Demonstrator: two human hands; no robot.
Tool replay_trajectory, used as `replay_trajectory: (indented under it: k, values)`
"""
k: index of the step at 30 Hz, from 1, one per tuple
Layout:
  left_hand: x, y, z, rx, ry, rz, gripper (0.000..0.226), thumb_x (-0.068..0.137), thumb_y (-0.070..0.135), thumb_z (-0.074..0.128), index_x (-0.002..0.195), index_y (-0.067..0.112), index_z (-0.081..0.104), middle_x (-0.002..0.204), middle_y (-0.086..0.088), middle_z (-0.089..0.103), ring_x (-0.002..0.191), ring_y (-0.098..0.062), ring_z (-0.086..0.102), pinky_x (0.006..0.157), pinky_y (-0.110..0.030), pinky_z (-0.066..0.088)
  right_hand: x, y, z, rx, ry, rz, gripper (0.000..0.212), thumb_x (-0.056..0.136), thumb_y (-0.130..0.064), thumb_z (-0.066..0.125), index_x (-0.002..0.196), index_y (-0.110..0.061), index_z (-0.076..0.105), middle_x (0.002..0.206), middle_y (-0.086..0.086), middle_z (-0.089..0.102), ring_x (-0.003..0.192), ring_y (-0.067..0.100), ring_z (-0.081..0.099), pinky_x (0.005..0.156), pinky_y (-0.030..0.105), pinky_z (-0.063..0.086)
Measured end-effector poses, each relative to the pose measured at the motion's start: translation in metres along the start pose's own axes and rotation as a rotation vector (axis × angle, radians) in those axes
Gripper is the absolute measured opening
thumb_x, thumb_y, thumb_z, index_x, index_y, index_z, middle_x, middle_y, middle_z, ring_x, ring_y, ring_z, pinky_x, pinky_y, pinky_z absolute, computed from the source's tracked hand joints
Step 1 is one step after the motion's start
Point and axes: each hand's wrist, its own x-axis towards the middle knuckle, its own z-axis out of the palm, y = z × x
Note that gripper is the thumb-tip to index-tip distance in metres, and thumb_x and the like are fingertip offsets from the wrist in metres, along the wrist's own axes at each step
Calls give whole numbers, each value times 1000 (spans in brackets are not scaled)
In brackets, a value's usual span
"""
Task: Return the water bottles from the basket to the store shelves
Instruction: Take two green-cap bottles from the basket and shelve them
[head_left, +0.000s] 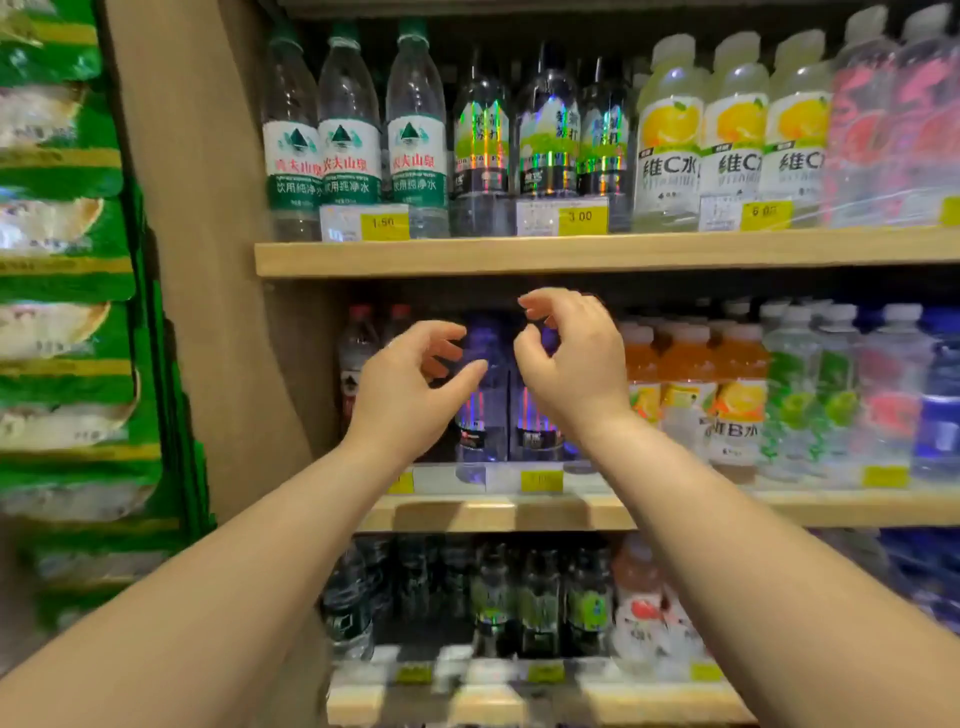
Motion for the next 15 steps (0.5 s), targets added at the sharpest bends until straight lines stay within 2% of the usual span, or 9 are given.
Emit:
replay_trajectory:
  k: [5, 8, 11, 15]
  values:
    - [-100, -1, 29, -146, -303, -145, 30, 80, 25, 76, 107, 21, 64, 89, 5, 67, 75, -17, 64, 74, -31, 53, -121, -2, -55, -78, -167, 394, 25, 77, -17, 53, 97, -12, 66, 90, 2, 67, 88, 23, 59, 79, 32, 42]
    - [-150, 11, 50, -169, -461, -170, 30, 81, 31, 75, 107, 23, 64, 91, 6, 67, 72, -10, 61, 71, -19, 48, -187, -5, -103, -158, -255, 580, 21, 80, -13, 58, 101, -12, 65, 89, 1, 64, 89, 23, 60, 80, 35, 46]
    - [-196, 33, 80, -233, -587, -202, 29, 80, 29, 76, 106, 23, 65, 87, 8, 65, 67, 1, 56, 64, -6, 41, -241, -2, -158, -246, -341, 751, 20, 83, -16, 58, 103, -14, 63, 86, -3, 60, 83, 19, 58, 76, 33, 47]
    - [-257, 78, 135, -384, -771, -283, 23, 80, 20, 77, 98, 26, 64, 83, 6, 64, 65, -10, 54, 67, -17, 46, -301, 10, -244, -353, -340, 938, 22, 84, -17, 57, 104, -18, 64, 83, -3, 61, 78, 18, 57, 72, 31, 46]
